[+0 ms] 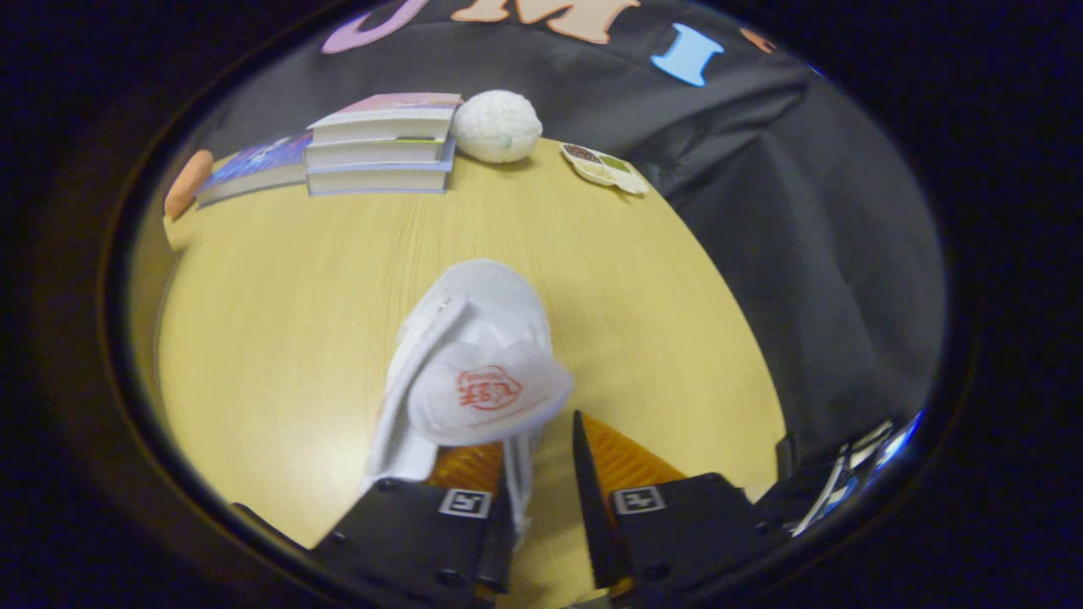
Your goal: Open the storage box then place both shoes into the box .Put the left shoe in first, then the right shoe, with the right side of both shoes facing outward in a uniform manner.
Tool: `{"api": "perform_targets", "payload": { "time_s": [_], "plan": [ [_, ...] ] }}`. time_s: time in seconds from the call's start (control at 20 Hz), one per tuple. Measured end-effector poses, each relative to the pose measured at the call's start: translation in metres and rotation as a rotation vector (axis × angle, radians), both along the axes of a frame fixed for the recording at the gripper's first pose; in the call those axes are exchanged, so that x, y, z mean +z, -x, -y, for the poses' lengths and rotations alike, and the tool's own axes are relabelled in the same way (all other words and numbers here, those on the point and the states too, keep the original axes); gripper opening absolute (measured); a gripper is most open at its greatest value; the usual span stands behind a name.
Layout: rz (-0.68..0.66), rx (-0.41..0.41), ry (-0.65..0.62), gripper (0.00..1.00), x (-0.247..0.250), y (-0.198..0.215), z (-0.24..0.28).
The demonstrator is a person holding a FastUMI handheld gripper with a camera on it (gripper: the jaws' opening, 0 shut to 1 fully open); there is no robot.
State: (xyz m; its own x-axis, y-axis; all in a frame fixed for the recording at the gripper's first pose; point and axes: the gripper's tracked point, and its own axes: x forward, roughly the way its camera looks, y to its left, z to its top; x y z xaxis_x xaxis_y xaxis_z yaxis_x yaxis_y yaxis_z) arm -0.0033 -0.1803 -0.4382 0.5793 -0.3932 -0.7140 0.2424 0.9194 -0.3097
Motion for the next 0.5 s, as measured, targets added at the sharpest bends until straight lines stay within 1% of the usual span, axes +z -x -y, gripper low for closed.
{"api": "perform_targets", "payload": {
  "time_s": [0.1,0.15,0.2,0.5],
  "plan": [
    [0.023,-0.024,-0.011,0.13,-0.007,-0.006,0.004],
    [0.026,-0.035,-0.016,0.05,-0.01,-0.006,0.004],
    [0.03,-0.042,-0.018,0.05,0.001,-0.001,0.0],
    [0.029,-0.042,0.047,0.05,0.007,-0.005,-0.005]
  ]
}}
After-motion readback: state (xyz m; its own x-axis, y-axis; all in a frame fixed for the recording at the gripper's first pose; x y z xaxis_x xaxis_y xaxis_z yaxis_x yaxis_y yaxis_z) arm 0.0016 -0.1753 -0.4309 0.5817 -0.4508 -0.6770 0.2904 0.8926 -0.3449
